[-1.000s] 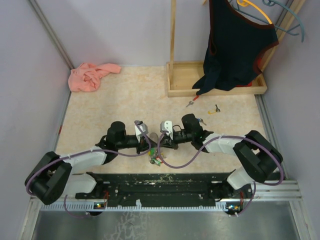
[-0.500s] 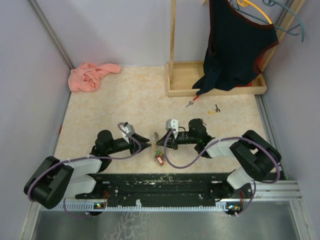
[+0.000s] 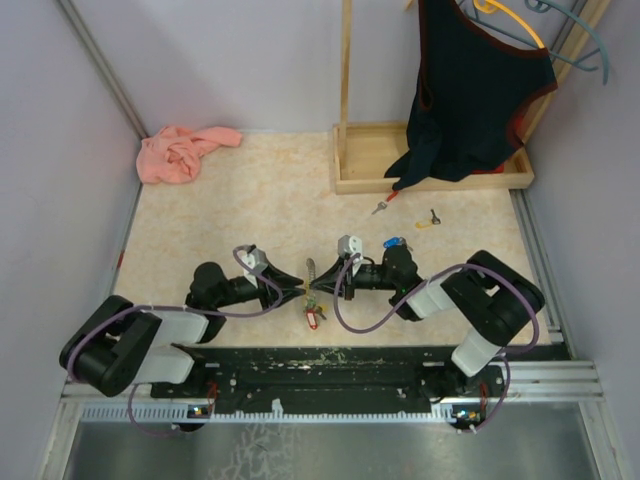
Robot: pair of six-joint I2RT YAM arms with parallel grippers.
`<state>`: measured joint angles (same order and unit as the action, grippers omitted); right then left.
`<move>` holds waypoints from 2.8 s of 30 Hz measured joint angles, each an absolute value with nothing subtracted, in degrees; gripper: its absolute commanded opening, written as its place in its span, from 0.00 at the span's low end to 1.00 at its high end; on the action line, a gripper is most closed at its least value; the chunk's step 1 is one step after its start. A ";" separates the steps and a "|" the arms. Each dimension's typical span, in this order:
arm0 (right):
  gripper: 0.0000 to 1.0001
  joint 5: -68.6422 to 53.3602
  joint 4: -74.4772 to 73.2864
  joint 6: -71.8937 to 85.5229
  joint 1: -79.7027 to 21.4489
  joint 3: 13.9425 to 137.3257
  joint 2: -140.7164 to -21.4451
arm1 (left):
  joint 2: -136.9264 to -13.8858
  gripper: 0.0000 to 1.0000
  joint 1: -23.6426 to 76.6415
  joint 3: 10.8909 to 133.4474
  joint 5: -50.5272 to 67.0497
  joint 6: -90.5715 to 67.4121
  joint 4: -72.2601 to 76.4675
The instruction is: Put the keys on the keyring
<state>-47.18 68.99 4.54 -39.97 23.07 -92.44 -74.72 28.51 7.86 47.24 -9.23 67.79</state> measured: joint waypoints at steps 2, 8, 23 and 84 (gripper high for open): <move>0.00 -47.09 70.98 5.80 -39.97 22.74 -93.06 | -75.70 0.33 28.51 7.51 47.48 -9.76 69.49; 0.00 -47.16 74.32 7.79 -39.97 22.52 -93.49 | -78.70 0.25 28.51 7.27 48.23 -11.40 74.04; 0.00 -48.60 75.66 9.30 -39.97 22.52 -94.15 | -84.60 0.19 28.51 7.29 50.65 -15.79 83.70; 0.65 -34.48 19.55 -6.63 -36.10 24.16 -63.90 | -69.65 0.01 47.35 16.21 19.42 24.49 36.58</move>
<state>-34.48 19.55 -6.63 -36.10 24.16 -63.90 -69.65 47.35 16.21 19.42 24.49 36.58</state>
